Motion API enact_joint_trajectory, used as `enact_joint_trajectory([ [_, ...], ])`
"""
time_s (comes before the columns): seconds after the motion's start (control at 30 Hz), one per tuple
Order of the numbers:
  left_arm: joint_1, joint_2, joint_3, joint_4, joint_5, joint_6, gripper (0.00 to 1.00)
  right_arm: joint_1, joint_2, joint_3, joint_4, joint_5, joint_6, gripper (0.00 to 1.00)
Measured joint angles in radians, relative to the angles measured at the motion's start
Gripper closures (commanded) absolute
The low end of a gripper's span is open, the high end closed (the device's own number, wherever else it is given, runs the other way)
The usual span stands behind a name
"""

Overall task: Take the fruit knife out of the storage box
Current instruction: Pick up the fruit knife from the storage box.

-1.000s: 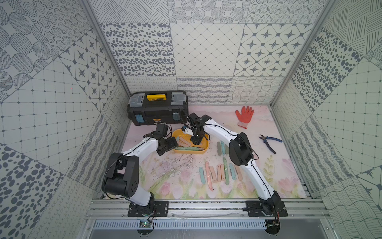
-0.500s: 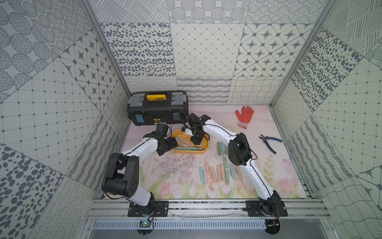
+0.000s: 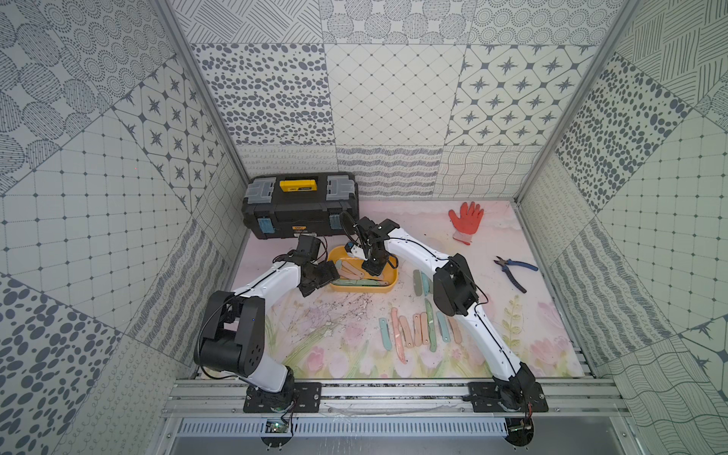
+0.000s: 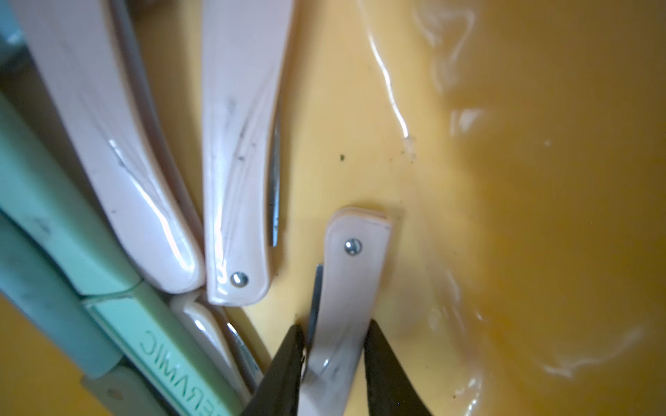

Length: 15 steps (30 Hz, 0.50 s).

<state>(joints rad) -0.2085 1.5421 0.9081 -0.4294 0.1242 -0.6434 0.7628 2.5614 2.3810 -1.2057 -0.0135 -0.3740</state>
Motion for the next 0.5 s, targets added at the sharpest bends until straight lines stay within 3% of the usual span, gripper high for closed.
enact_joint_trajectory([
  [0.17, 0.000, 0.000, 0.000, 0.000, 0.000, 0.000, 0.11, 0.000, 0.000, 0.007, 0.001, 0.004, 0.012, 0.82],
  [0.5, 0.000, 0.000, 0.000, 0.000, 0.000, 0.000, 0.11, 0.000, 0.000, 0.069, -0.006, 0.024, 0.055, 0.82],
])
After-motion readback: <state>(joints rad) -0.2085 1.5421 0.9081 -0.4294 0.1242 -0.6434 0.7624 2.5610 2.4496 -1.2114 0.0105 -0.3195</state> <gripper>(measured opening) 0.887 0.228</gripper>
